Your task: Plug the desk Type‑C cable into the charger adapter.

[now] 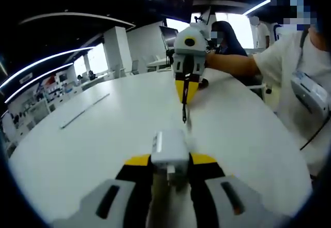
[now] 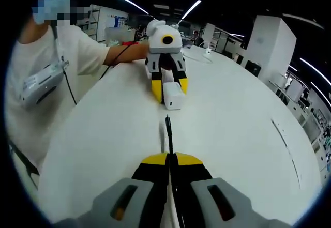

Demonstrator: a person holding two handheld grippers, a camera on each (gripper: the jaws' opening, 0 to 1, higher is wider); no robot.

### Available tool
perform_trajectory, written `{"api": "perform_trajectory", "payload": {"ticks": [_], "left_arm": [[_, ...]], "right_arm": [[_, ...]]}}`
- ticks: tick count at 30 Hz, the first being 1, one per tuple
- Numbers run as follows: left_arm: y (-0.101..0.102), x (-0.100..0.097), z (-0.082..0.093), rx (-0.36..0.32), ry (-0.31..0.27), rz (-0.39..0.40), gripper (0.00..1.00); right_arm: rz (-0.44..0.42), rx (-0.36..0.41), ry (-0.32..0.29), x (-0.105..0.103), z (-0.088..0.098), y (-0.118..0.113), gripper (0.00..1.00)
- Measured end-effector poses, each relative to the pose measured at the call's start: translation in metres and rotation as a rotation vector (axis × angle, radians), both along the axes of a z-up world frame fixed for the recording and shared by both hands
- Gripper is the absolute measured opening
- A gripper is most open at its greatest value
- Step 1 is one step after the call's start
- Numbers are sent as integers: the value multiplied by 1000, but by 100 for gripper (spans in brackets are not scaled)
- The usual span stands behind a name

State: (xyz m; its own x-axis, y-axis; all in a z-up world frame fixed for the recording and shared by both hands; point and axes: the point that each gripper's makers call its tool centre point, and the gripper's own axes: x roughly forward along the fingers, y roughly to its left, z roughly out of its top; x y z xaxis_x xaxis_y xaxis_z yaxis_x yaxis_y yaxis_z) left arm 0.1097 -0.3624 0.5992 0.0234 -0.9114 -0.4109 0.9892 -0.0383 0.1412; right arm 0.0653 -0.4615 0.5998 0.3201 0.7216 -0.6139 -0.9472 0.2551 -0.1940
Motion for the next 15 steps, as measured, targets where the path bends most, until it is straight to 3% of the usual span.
{"api": "perform_trajectory", "payload": {"ticks": [15], "left_arm": [[0, -1, -1, 1, 9, -1, 26]], "right_arm": [[14, -1, -2, 4, 1, 8, 2]]}}
